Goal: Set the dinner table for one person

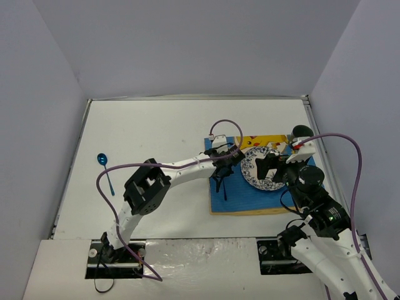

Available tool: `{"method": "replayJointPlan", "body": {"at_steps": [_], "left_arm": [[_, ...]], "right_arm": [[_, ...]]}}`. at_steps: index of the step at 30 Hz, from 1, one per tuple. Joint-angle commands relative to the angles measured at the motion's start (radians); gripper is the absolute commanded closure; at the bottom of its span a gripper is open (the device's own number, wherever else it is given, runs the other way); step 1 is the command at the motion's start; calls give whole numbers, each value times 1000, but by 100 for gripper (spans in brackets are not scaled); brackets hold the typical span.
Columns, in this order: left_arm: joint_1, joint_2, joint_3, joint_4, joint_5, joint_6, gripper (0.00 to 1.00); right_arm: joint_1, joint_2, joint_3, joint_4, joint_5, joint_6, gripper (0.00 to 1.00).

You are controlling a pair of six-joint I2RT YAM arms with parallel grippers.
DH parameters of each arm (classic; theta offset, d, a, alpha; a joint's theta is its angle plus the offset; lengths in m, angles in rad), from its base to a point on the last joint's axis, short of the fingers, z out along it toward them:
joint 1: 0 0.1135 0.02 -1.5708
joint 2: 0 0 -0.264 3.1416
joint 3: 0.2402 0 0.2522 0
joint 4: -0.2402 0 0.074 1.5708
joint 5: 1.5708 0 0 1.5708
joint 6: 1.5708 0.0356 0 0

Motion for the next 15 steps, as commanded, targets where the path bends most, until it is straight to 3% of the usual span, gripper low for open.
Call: {"method": "replayJointPlan", "body": {"at_steps": [1,15], "left_arm": [[1,-19,78,26,-44,17,100],[6,54,96,6,-17,29,100]], "right_arm": [[5,8,3,55,12,3,0],[5,6,-14,54,1,4,0]]}}
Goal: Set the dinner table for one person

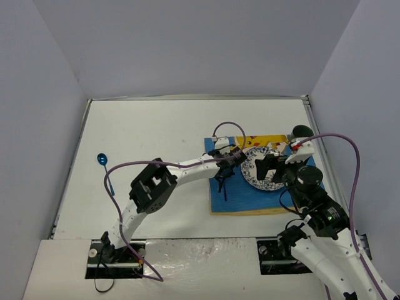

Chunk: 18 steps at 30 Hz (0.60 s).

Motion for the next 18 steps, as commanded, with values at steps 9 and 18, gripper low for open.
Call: {"method": "replayJointPlan", "body": {"at_steps": [9,18], "left_arm": [[9,-63,11,11,-13,14,70],[51,-354,-150,83,-110,162,33]], "right_arm": [[7,5,-2,55,-5,3,0],[5,5,22,55,-60,-15,0]]}}
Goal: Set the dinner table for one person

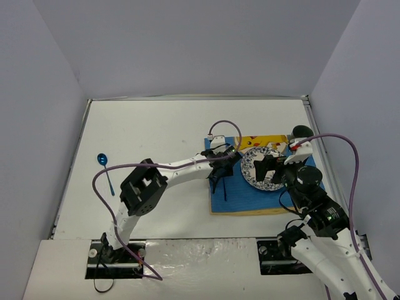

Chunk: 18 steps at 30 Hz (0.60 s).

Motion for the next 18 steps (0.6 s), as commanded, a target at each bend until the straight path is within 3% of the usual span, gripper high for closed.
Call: {"method": "replayJointPlan", "body": {"at_steps": [1,4,6,17,18], "left_arm": [[45,-271,-59,66,-106,125,28],[115,-421,-182,137,-100,197,9],[172,-521,-291,217,-53,271,6],[829,-877,-657,258,278,397,8],[928,-899,-686,269,327,426,9]], "right_arm": [[5,6,32,57,-39,-14,0],[5,19,45,57,-71,-24,0],[5,38,52,62,-101,-28,0],[5,116,14,212,-305,-18,0],[5,133,4,234,-337,-17,0]]}}
